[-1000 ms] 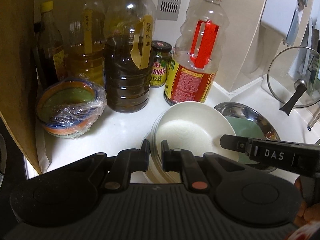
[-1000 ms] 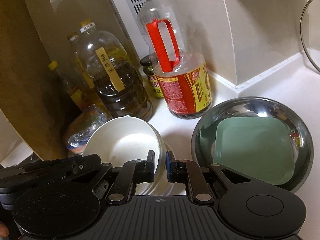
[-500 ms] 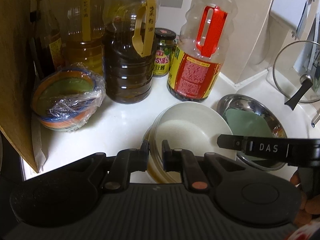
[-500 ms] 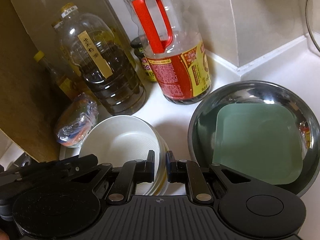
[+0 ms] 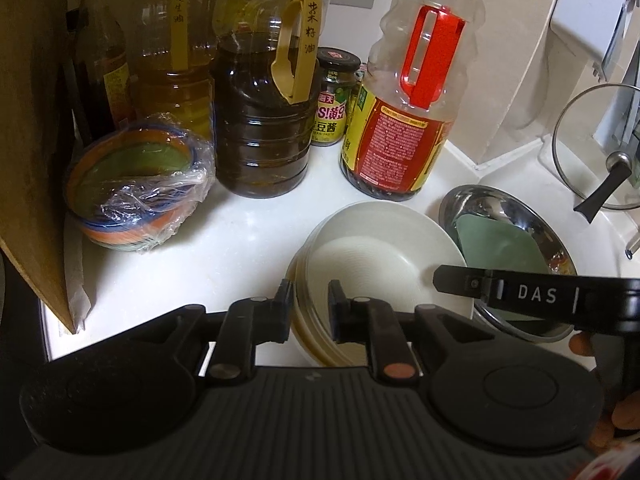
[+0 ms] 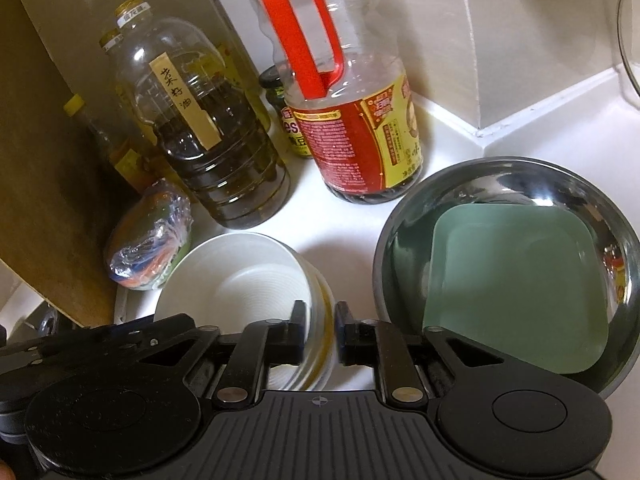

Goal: Organize plates and bowls
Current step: 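Lower the cream bowls into the floral bowl and open both grippers, then withdraw both grippers and move them toward the steel pot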

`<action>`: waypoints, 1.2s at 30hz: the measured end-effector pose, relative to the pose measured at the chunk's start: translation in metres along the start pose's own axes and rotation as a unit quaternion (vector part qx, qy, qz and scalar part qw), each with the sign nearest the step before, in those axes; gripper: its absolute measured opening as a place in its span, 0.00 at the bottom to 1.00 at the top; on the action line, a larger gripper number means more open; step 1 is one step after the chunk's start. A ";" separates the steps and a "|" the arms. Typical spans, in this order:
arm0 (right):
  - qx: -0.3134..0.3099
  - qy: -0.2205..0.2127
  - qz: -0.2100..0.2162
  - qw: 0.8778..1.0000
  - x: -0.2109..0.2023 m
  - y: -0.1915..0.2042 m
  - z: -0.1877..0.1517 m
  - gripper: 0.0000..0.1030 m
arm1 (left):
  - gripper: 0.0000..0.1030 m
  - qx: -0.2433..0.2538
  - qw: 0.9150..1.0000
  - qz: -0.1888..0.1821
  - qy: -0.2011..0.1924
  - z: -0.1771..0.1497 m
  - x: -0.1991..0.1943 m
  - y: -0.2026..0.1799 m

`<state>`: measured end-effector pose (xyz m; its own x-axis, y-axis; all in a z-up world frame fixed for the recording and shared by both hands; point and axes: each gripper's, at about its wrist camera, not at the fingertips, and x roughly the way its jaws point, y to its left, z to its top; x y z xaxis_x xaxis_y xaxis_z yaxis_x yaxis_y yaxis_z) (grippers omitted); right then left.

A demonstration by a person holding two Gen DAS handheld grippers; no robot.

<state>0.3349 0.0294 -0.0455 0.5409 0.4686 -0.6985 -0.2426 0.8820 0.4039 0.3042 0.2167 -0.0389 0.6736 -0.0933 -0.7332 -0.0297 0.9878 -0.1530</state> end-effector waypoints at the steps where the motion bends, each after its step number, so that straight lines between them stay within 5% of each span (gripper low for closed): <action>1: -0.002 -0.006 -0.003 1.000 -0.002 -0.001 -0.001 0.47 | 0.18 -0.002 1.000 0.002 -0.002 0.000 -0.002 0.000; 2: -0.005 -0.013 -0.007 1.000 -0.005 -0.001 -0.001 0.60 | 0.20 -0.004 1.000 0.004 -0.004 0.000 -0.004 0.000; 21: -0.004 -0.092 0.031 0.995 -0.106 -0.040 -0.050 0.70 | 0.34 -0.015 0.999 0.030 -0.040 -0.052 -0.093 -0.023; 36: -0.026 -0.048 0.034 0.998 -0.153 -0.074 -0.107 0.72 | 0.35 -0.042 0.999 0.032 0.008 -0.123 -0.116 -0.074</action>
<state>0.1838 -0.1020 -0.0314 0.5958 0.5230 -0.6095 -0.3214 0.8507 0.4159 0.1372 0.1392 -0.0237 0.6567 -0.0329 -0.7534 -0.1342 0.9780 -0.1597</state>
